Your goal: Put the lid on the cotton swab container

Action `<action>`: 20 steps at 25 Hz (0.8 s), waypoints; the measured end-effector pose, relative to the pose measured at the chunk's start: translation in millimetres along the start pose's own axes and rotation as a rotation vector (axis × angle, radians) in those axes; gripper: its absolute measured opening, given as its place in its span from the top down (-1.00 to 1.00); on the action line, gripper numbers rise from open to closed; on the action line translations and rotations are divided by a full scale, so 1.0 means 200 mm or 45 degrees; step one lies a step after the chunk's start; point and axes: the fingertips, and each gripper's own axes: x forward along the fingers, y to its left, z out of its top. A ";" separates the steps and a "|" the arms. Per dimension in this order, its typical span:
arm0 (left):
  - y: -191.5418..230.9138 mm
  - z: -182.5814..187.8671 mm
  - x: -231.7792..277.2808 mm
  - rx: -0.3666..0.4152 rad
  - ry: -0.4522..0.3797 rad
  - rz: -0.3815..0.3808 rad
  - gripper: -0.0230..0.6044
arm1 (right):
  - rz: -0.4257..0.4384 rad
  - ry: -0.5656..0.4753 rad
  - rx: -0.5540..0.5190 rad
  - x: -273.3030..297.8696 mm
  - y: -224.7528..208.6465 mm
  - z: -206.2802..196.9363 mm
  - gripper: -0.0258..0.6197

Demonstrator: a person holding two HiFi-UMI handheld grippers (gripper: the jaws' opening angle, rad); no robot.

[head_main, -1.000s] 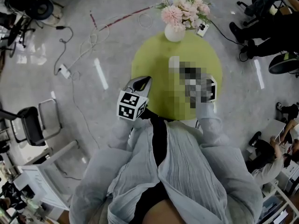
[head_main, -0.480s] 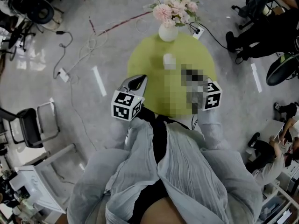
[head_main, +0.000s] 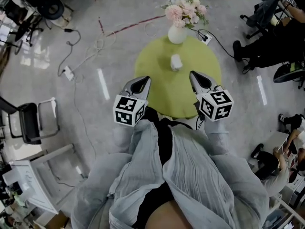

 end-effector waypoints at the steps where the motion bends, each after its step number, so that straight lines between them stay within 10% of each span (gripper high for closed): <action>1: 0.01 0.01 -0.02 -0.007 -0.015 0.016 0.87 | 0.006 -0.011 -0.008 -0.01 0.01 0.01 0.92; 20: 0.12 -0.04 -0.11 -0.040 -0.030 0.152 0.87 | -0.022 -0.013 -0.037 0.00 0.02 -0.04 0.92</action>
